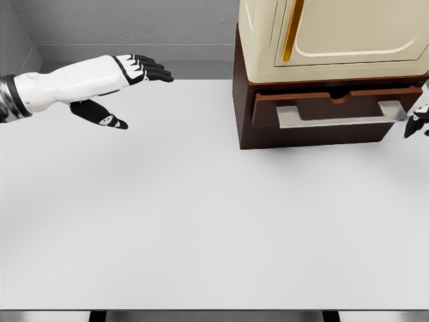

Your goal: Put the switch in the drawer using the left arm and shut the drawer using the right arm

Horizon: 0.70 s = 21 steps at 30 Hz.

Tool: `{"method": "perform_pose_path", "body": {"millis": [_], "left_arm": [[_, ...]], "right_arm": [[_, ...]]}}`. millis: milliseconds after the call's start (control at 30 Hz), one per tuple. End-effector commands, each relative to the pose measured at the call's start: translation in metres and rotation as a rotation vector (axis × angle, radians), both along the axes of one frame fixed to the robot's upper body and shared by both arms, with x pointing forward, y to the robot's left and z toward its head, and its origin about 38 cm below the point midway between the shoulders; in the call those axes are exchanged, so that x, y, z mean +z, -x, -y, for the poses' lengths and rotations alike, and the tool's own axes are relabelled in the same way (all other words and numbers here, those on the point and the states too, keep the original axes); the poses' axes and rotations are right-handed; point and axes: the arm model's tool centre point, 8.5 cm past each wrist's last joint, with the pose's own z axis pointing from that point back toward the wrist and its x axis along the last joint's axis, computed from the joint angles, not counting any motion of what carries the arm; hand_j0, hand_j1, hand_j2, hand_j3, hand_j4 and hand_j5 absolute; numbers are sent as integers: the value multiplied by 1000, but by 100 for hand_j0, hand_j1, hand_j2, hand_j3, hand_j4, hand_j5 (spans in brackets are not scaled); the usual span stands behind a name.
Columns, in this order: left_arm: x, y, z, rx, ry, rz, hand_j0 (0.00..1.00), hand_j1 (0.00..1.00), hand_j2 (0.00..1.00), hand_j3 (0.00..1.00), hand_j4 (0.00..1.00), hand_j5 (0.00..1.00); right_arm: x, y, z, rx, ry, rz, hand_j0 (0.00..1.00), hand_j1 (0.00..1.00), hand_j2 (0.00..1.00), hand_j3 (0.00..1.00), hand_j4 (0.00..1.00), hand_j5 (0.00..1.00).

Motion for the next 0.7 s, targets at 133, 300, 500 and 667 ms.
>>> {"method": "perform_pose_path", "body": {"millis": [133,300,500,667], "left_arm": [[1,0,-1,3,6,-2,100,100,100,100,100,100],[1,0,-1,3,6,-2,100,100,100,100,100,100],[1,0,-1,3,6,-2,100,100,100,100,100,100],[1,0,-1,3,6,-1,100,100,100,100,100,100]], "right_arm": [[-5,-3,4,-21,-14,-7,54,54,54,54,54,54],[-6,-3,3,-16,-12,-9,54,54,54,54,54,54],[-8,-5,0,-14,-25,-8,54,54,54,54,54,54],[-8,-9,1,-22,-34,-2,54,54,54,54,54,54]]}}
